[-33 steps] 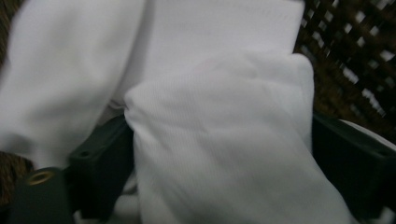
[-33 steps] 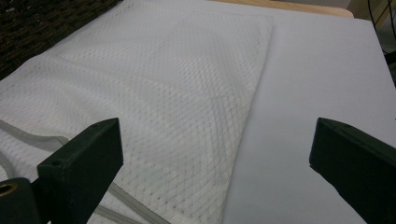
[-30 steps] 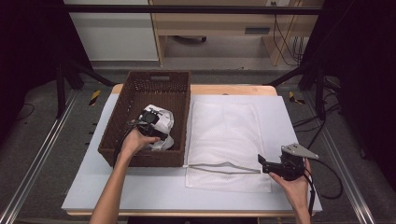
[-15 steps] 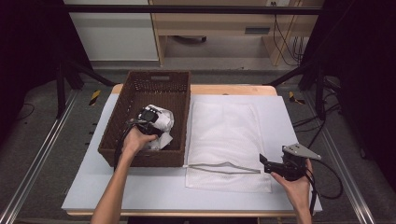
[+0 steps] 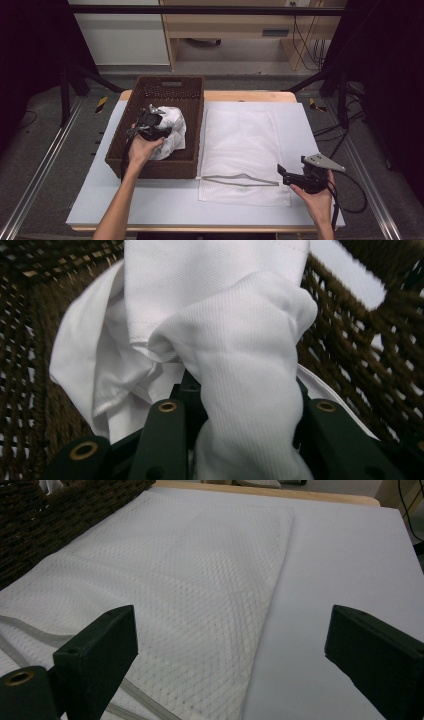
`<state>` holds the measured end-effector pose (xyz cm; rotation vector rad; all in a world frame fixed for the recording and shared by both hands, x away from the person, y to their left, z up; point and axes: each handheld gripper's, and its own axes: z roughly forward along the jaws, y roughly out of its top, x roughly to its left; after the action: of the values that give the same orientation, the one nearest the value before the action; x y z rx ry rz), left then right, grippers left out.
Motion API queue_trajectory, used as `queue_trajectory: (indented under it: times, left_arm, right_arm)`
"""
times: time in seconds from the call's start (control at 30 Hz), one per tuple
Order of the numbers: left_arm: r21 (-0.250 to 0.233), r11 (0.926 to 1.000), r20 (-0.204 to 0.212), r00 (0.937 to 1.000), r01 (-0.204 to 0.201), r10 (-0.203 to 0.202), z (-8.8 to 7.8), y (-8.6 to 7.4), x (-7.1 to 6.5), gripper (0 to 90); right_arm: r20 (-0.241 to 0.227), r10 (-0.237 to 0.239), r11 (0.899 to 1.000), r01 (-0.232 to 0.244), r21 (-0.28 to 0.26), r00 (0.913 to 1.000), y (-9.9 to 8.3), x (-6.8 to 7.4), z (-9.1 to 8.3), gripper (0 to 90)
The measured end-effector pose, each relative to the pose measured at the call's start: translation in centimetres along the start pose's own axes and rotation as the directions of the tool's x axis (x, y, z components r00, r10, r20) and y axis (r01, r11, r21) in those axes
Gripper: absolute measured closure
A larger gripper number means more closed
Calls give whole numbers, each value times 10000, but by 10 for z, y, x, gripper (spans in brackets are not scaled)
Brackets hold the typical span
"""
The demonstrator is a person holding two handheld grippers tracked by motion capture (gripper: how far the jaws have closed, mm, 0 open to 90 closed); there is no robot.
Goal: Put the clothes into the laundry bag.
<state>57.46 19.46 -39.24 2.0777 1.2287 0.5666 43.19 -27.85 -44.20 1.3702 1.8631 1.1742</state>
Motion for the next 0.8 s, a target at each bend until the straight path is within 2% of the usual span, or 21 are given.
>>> queue_trajectory:
  times: [0.1, 0.17, 0.2, 0.23, 0.27, 0.4, 0.43, 0.47, 0.5, 0.53, 0.57, 0.6, 0.7, 0.73, 0.77, 0.8]
  left_arm:
    - [-567, 9982, 44, 9998, 181, -179, -8, 3, 3, 656]
    - [-1022, 9944, 35, 9996, 277, -275, -13, 6, 6, 656]
    - [-1022, 9944, 35, 9996, 277, -275, -13, 6, 6, 656]
    - [-1203, 9921, 58, 9994, 355, -351, -16, 7, 7, 656]
    - [-1600, 9863, -81, 9990, 411, -430, -22, 9, 9, 656]
    - [-2323, 9716, -136, 9987, 441, -485, -37, 12, 12, 656]
    - [-2323, 9716, -136, 9987, 441, -485, -37, 12, 12, 656]
    - [-2694, 9616, -113, 9983, 522, -574, -46, 13, 13, 656]
    - [-2694, 9616, -113, 9983, 522, -574, -46, 13, 13, 657]
    - [-2875, 9563, -125, 9981, 538, -599, -50, 13, 15, 657]
    - [-3209, 9445, -50, 9971, 706, -763, -58, 14, 17, 658]
    - [-3209, 9445, -50, 9971, 706, -763, -58, 14, 17, 659]
    - [-3791, 9210, 77, 9955, 902, -943, -76, 16, 21, 661]
    - [-3791, 9210, 77, 9955, 902, -943, -76, 16, 21, 661]
    - [-4037, 9097, 171, 9949, 974, -989, -86, 18, 21, 661]
    - [-4183, 9031, 181, 9950, 969, -984, -90, 18, 21, 661]
  right_arm:
    - [-32, -55, 10000, 55, 16, 10000, 0, 1, 1, 74]
    - [23, -125, 9999, 125, 54, 9999, 0, 2, 1, 75]
    - [23, -125, 9999, 125, 54, 9999, 0, 2, 1, 75]
    - [45, -127, 9999, 126, 38, 9999, 0, 2, 1, 75]
    - [43, -130, 9999, 130, 17, 9999, 0, 2, 1, 75]
    - [53, -95, 9999, 95, -80, 9999, 0, 0, -1, 74]
    - [65, -80, 9999, 80, -84, 9999, 1, 0, -2, 75]
    - [80, -89, 9999, 90, -104, 9999, 1, -1, -2, 75]
    - [80, -89, 9999, 90, -104, 9999, 1, -1, -2, 75]
    - [93, -66, 9999, 67, -105, 9999, 1, -1, -2, 75]
    - [87, -51, 9999, 52, -106, 9999, 1, -1, -2, 75]
    - [87, -51, 9999, 52, -106, 9999, 1, -1, -2, 75]
    - [80, -71, 9998, 73, -164, 9999, 1, -1, -3, 77]
    - [80, -71, 9998, 73, -164, 9999, 1, -1, -3, 77]
    - [73, -79, 9998, 80, -155, 9999, 2, 0, -3, 77]
    - [91, -101, 9998, 103, -154, 9999, 1, 0, -3, 77]
